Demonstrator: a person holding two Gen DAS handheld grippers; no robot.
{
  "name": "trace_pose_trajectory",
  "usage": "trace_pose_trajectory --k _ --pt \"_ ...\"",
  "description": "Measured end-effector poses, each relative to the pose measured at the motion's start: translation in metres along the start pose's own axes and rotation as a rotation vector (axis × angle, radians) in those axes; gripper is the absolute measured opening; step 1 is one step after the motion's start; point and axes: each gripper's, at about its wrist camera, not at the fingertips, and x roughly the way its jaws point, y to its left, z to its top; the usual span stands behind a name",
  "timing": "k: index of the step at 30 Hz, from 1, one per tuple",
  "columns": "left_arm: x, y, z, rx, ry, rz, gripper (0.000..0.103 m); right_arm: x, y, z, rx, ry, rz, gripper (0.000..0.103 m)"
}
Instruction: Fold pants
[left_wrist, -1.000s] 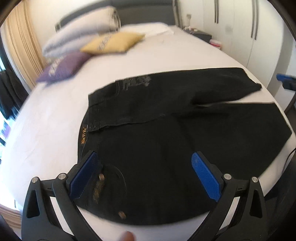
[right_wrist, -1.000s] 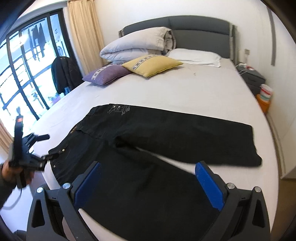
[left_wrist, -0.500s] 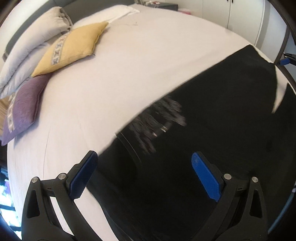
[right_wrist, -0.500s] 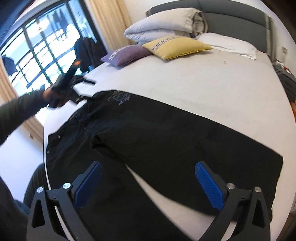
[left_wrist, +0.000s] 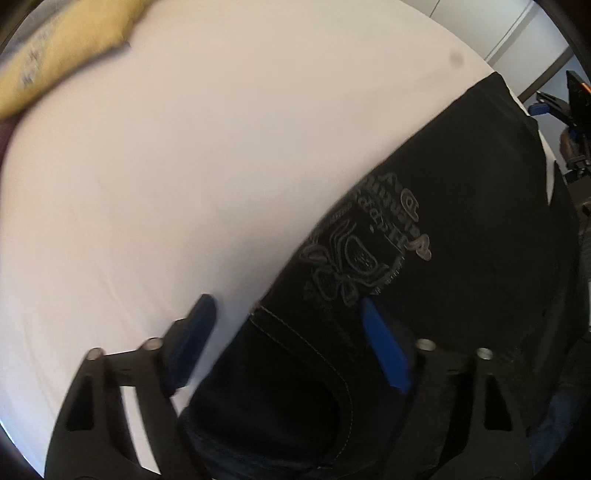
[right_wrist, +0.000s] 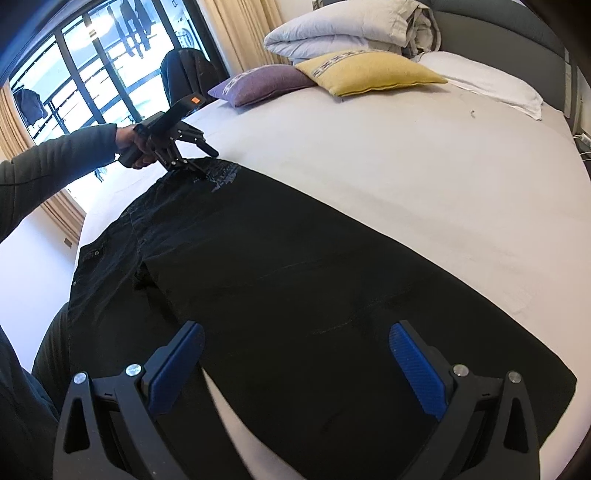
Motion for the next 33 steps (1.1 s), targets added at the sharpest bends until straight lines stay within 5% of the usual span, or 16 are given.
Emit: trace_pose_trajectory --k 3,5,10,18,26,29,33 --pt "0.001 0.011 0.004 -0.039 -0.014 -0.038 0.061 0.004 -0.002 0.007 -0.011 0.007 0.005 0.102" --pt "-0.002 0.014 0.006 -0.053 -0.033 -0.055 0.03 0.006 -0.004 0.014 -0.018 0.005 0.001 0.102" --pt "-0.003 -0.003 0.003 0.014 -0.041 0.049 0.009 0.007 -0.008 0.033 -0.034 -0.017 -0.038 0.102" --pt "-0.038 -0.052 -0.032 0.11 -0.234 0.263 0.007 0.035 -0.013 0.072 -0.116 0.024 -0.108 0.074" --pt "-0.066 -0.102 -0.063 0.203 -0.362 0.389 0.007 0.08 -0.01 0.097 -0.212 0.121 -0.124 0.064" --pt "-0.076 -0.126 -0.085 0.235 -0.407 0.417 0.007 0.093 -0.011 0.1 -0.245 0.162 -0.106 0.042" --pt "-0.088 -0.14 -0.104 0.244 -0.447 0.426 0.007 0.111 -0.013 0.099 -0.282 0.228 -0.138 0.041"
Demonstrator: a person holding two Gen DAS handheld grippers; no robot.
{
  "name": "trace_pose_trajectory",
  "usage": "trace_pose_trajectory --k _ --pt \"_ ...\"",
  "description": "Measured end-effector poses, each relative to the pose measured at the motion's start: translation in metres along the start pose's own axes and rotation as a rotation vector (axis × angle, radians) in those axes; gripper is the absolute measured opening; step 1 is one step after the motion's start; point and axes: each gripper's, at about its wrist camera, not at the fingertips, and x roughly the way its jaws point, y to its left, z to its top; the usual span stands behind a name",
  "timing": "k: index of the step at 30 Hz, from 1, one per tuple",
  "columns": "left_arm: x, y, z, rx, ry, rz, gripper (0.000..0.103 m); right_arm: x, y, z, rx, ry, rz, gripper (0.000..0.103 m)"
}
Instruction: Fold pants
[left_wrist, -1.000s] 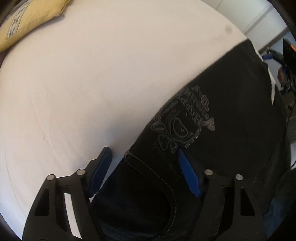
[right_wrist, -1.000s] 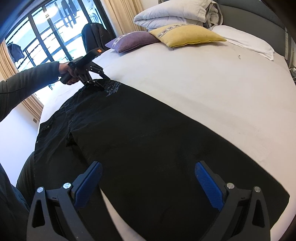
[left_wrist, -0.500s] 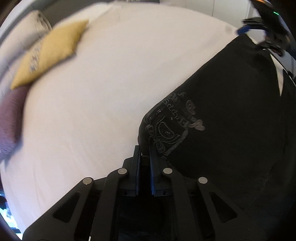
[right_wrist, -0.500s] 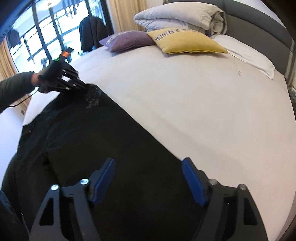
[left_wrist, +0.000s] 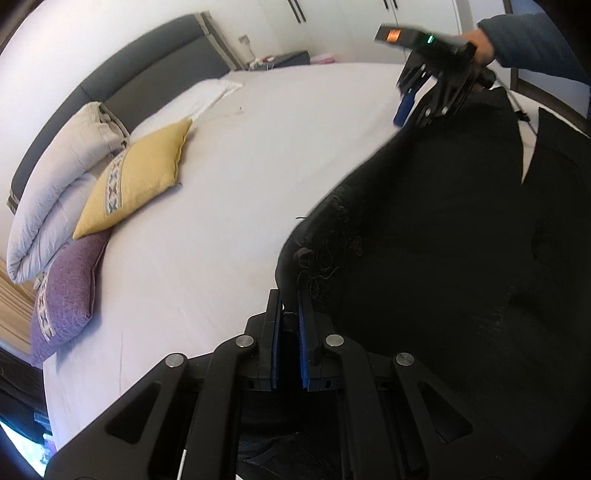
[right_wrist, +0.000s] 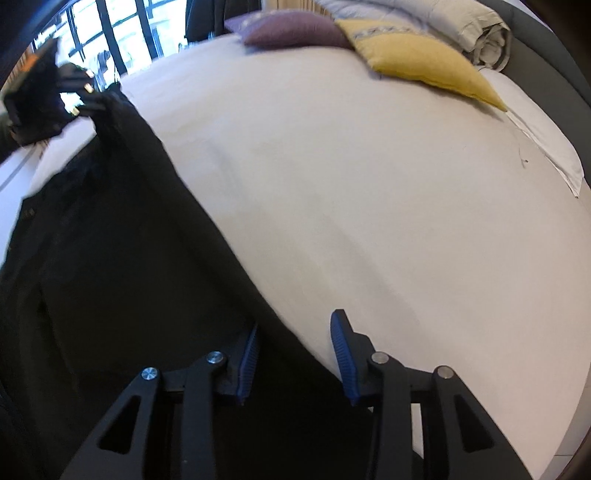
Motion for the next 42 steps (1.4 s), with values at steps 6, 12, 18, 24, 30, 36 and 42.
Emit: trace_pose_trajectory --k 6,12,18,24,30,36,42 --pt "-0.006 -0.007 -0.003 -0.013 -0.01 0.003 0.007 0.007 0.004 0.0 -0.042 0.066 -0.009 0.01" --pt "-0.014 -0.005 -0.004 -0.04 -0.032 0.009 0.007 -0.02 0.018 0.0 -0.104 0.042 -0.112 0.004" --pt "-0.057 -0.021 -0.01 -0.067 -0.082 0.013 0.007 -0.076 0.055 -0.015 -0.151 -0.029 -0.192 0.003" --pt "-0.112 -0.056 -0.031 -0.093 -0.113 -0.01 0.007 -0.126 0.131 -0.051 -0.22 -0.051 -0.288 0.003" --pt "-0.157 -0.124 -0.079 -0.089 -0.104 -0.034 0.007 -0.14 0.214 -0.092 -0.23 -0.044 -0.327 0.003" --pt "-0.173 -0.191 -0.139 -0.16 -0.057 -0.04 0.007 -0.111 0.279 -0.126 -0.216 0.013 -0.319 0.003" --pt "-0.188 -0.233 -0.175 -0.222 -0.063 -0.005 0.007 -0.103 0.315 -0.143 -0.164 0.02 -0.322 0.003"
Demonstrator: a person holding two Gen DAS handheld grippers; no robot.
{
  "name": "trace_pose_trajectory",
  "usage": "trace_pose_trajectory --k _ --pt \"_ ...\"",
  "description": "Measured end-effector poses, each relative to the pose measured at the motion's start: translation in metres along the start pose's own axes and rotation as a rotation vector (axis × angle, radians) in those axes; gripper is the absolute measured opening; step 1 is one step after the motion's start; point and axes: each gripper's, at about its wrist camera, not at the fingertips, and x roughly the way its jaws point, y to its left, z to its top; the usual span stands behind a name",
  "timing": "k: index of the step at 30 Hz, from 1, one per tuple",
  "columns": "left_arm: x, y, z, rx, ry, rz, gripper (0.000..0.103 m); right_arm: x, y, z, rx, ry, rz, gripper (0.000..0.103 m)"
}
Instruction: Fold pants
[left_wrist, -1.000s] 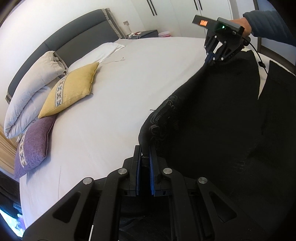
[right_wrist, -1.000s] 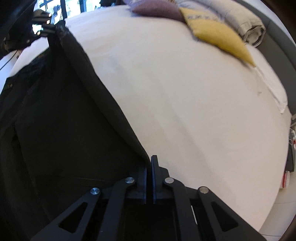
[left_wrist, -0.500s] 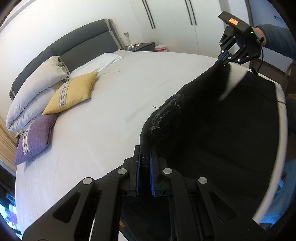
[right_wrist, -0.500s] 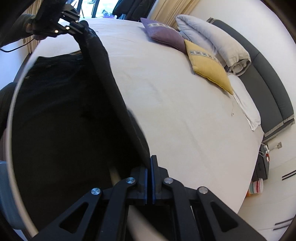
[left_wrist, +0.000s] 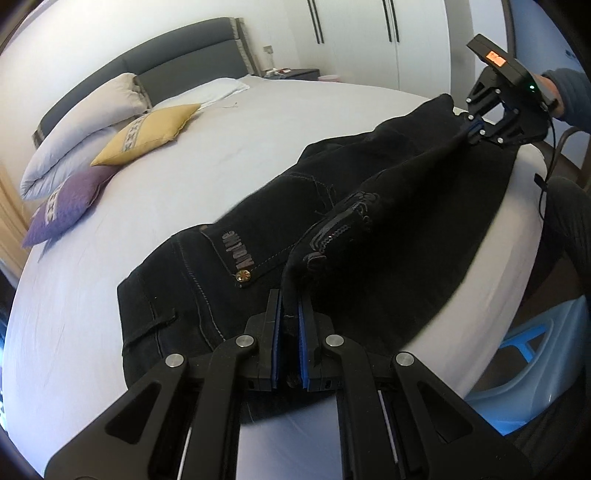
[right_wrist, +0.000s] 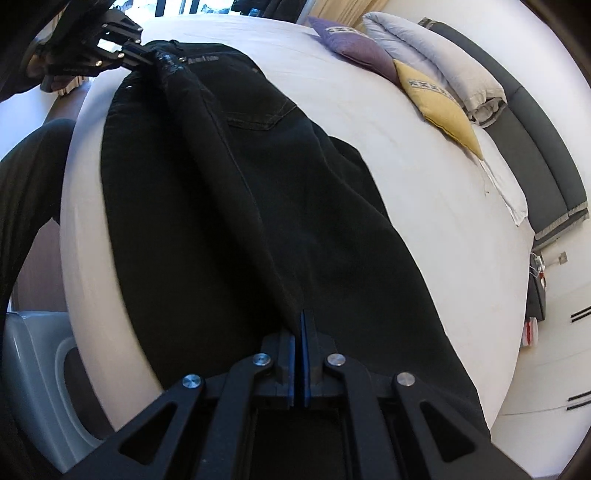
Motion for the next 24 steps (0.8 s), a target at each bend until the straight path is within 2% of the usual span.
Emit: trace_pose_trajectory --k 5,9,16,19,24 --pt "-0.007 -0.014 -0.02 0.004 -0.002 0.029 0.007 -0.02 0.032 0.0 -0.07 0.01 -0.061 0.003" --pt "-0.005 -0.021 -0.036 -0.013 0.009 0.029 0.007 -0.012 0.038 -0.004 -0.064 0.029 -0.044 0.003" --pt "-0.012 -0.026 -0.051 0.029 0.02 0.05 0.007 -0.018 0.064 -0.012 -0.1 0.04 -0.068 0.003" --pt "-0.004 -0.02 -0.047 0.062 0.04 0.057 0.007 -0.016 0.08 -0.012 -0.144 0.055 -0.088 0.003" --pt "0.003 -0.001 -0.035 0.061 0.044 0.052 0.007 -0.008 0.093 -0.017 -0.199 0.068 -0.119 0.003"
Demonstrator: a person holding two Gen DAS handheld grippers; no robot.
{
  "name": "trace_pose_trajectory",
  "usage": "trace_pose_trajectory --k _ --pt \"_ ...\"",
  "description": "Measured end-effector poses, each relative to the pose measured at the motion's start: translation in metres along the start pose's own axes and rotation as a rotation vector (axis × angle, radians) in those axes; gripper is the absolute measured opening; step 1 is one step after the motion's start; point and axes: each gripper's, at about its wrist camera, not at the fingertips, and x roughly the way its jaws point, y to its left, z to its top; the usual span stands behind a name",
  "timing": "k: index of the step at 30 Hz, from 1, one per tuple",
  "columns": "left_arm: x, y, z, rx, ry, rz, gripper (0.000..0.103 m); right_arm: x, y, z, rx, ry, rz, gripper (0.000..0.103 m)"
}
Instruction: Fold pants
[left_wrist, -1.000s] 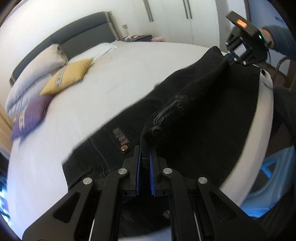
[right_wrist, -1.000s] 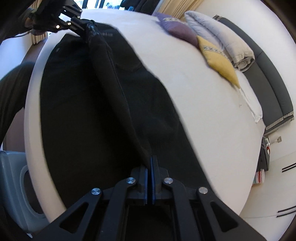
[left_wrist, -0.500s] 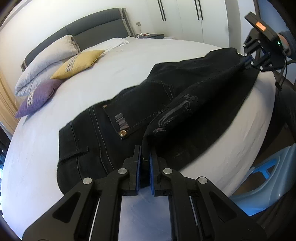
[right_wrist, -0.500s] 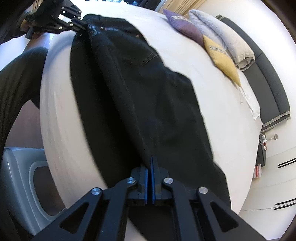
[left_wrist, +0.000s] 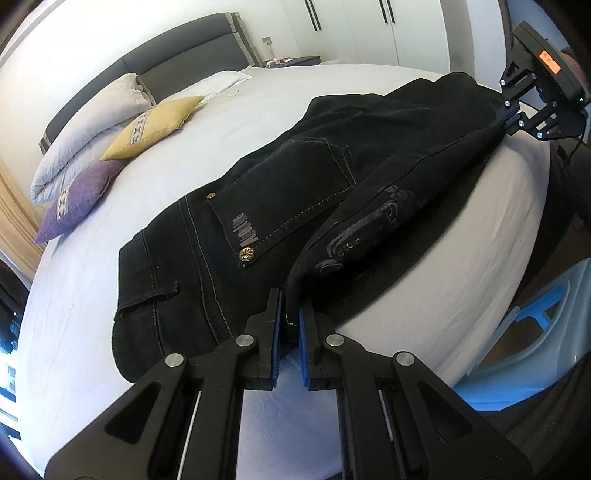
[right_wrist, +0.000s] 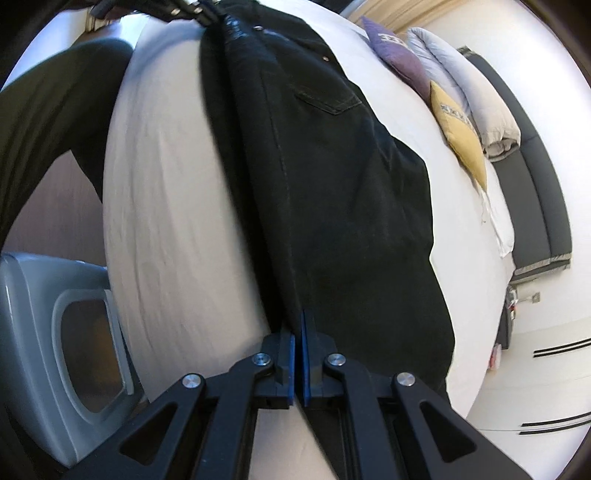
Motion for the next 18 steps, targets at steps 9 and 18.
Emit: trace_pose_trajectory --k 9,18 --pt "-0.002 -0.007 -0.001 0.046 0.083 -0.008 0.016 0.012 0.001 -0.004 0.102 -0.017 -0.013 0.005" --pt "-0.037 -0.017 0.039 -0.057 0.013 -0.105 0.057 -0.001 -0.017 -0.017 0.347 -0.068 -0.037 0.075"
